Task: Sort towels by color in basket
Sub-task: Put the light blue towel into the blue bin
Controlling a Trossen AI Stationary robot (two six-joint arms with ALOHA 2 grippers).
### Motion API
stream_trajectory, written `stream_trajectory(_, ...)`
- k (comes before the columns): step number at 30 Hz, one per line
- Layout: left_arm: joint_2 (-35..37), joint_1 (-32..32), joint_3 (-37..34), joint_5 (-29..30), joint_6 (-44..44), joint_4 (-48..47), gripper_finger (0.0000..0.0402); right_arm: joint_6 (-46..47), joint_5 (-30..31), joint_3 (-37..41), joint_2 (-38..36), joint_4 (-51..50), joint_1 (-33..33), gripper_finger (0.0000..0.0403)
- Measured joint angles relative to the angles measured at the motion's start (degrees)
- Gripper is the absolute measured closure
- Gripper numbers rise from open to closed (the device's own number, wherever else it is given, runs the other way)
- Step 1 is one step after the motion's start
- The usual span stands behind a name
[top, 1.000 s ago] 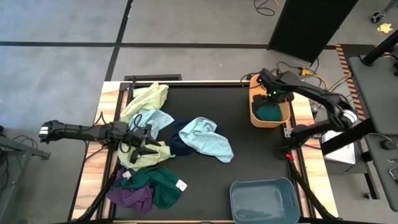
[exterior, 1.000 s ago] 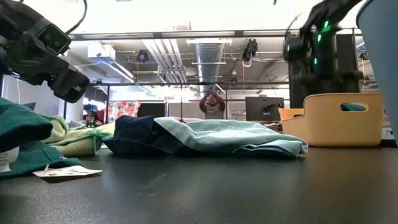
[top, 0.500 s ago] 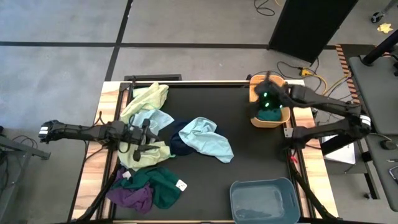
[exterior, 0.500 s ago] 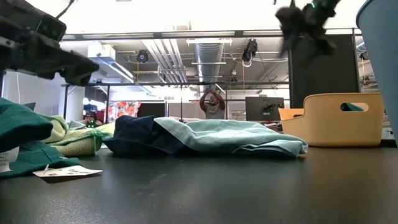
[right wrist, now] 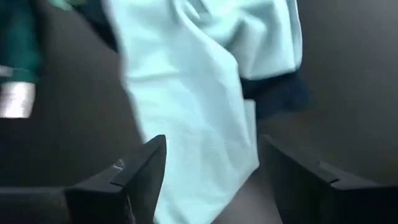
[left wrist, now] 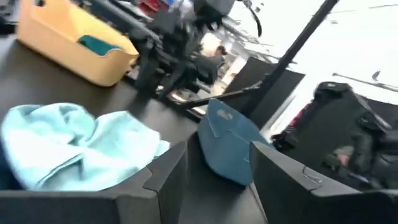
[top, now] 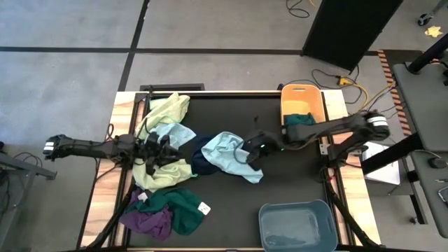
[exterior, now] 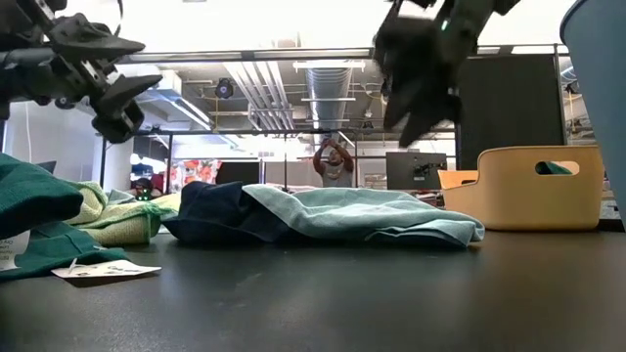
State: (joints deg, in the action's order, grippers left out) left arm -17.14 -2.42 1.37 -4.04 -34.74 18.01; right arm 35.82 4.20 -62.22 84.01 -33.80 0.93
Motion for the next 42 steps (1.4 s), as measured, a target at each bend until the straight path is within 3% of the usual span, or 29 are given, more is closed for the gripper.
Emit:
stream_trajectory(6,-1.3,0.0,0.0,-0.2,-3.8,-1.0,0.0242,0.6,6.4,-2.4,9.5,0.1,-0.8,0.017)
stream_trajectory(13,-2.7,0.0,0.0,-4.4,-5.3,-1.9,0.0242,-6.0,2.2,-7.4,17.5,0.1,-1.4,0.0186)
stream_trajectory(18,-4.0,0.0,0.0,-5.1,-4.9,-4.4,0.0242,-2.9,1.3,-10.8,18.6,-2.1,-1.4,0.0258)
stream_trajectory(22,-5.2,0.0,0.0,-5.1,-2.8,-4.3,0.0242,-0.6,1.3,-14.3,16.8,-5.3,-1.3,0.0368)
stream_trajectory(23,-5.4,0.0,0.0,-5.1,-1.9,-4.3,0.0242,-0.5,0.9,-15.3,16.1,-6.1,-1.3,0.0378)
stream_trajectory(34,-9.6,-0.1,0.9,-3.1,2.7,-3.2,0.0242,2.8,-12.6,-28.7,6.2,-22.8,2.9,0.0394)
stream_trajectory(39,-13.1,-0.1,3.4,4.0,2.8,-3.2,0.0242,14.0,-21.3,-33.3,-0.7,-22.2,9.9,0.0394)
stream_trajectory(42,-15.5,-0.1,4.8,8.5,2.8,-3.1,0.0242,22.3,-22.7,-35.7,-4.9,-22.8,15.9,0.0394)
